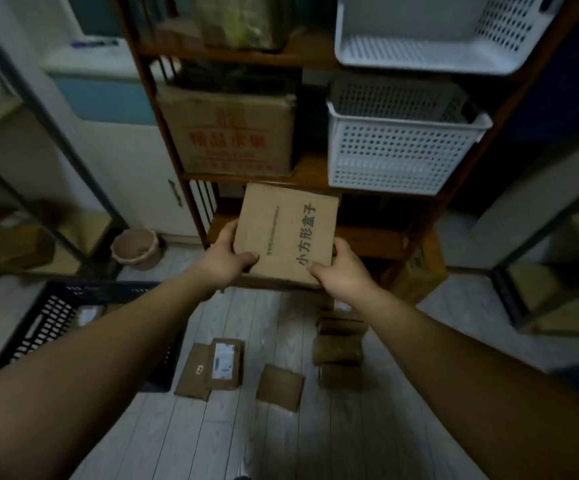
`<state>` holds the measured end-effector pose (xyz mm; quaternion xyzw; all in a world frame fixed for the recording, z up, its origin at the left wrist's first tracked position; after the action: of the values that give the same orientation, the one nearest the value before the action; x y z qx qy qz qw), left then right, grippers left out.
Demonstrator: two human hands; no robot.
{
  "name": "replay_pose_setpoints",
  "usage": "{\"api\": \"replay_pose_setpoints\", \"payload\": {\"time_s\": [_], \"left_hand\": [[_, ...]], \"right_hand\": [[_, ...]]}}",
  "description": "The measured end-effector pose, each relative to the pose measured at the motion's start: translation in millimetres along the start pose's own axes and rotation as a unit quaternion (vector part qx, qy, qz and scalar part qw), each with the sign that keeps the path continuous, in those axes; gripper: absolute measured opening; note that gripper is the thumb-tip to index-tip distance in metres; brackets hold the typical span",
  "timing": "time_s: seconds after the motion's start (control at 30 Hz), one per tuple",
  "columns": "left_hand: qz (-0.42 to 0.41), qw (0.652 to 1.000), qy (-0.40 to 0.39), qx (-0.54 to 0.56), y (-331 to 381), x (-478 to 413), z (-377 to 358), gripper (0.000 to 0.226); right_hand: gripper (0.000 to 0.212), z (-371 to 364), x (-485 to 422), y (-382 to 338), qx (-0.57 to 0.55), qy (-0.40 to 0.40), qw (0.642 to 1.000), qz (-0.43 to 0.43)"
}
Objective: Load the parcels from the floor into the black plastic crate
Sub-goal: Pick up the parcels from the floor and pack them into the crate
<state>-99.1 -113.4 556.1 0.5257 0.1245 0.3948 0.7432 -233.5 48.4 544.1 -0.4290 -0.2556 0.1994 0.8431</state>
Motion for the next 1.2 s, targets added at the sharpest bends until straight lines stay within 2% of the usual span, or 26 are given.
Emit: {"api": "replay_pose_setpoints", "payload": {"time_s": [0.13, 0.23, 0.43, 0.53, 0.63, 0.73, 0.83, 1.0, 1.2], "left_hand": [[-0.009, 1.000, 0.019, 0.022, 37.9, 43.5, 21.8, 0.073], [-0.006, 0.998, 0.035, 0.043, 59.2, 78.9, 30.7, 0.073], [0.044, 0.993, 0.061, 0.088, 72.1, 138.8, 57.4, 0.044], [0.025, 0.993, 0.069, 0.089, 78.8, 157.9, 75.0, 0.056], [0.005, 0.992, 0.069, 0.102, 79.8, 171.3, 99.3, 0.056], [0.014, 0.985, 0.104, 0.135, 62.5, 176.7, 144.4, 0.058], [0.034, 0.981, 0.138, 0.134, 29.1, 186.1, 202.9, 0.059], [0.050, 0.976, 0.173, 0.125, -33.9, 208.3, 306.3, 0.042], [0.053, 0.973, 0.190, 0.123, -85.6, 221.8, 405.7, 0.049]], "right_hand": [[0.064, 25.5, 37.2, -39.2, 0.002, -0.003, 0.999, 0.049], [0.062, 45.5, 68.1, -53.5, 0.003, 0.005, 0.998, 0.055], [0.054, 71.5, 120.7, -81.5, 0.011, 0.031, 0.998, 0.061], [0.064, 66.7, 139.7, -98.7, -0.016, 0.030, 0.998, 0.056], [0.067, 50.9, 155.6, -119.9, -0.033, 0.031, 0.997, 0.061], [0.069, 20.3, 167.5, -141.2, -0.038, 0.028, 0.997, 0.058], [0.059, -30.5, 183.1, -167.5, -0.035, 0.010, 0.997, 0.073], [0.052, -145.6, 208.5, -210.5, -0.029, -0.037, 0.995, 0.088], [0.053, -253.2, 235.8, -251.6, -0.027, -0.081, 0.991, 0.098]]}}
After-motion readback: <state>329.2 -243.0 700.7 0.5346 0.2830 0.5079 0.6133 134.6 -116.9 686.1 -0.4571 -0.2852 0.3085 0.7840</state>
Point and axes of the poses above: each hand's wrist, its own x-axis away from the middle knuckle, its own z-axis out of the back of the hand, y = z × x, the point moved 9 cm from there along -x, towards the middle knuckle, and after that the axes turned 6 degrees about y, right-handed, at the moved point
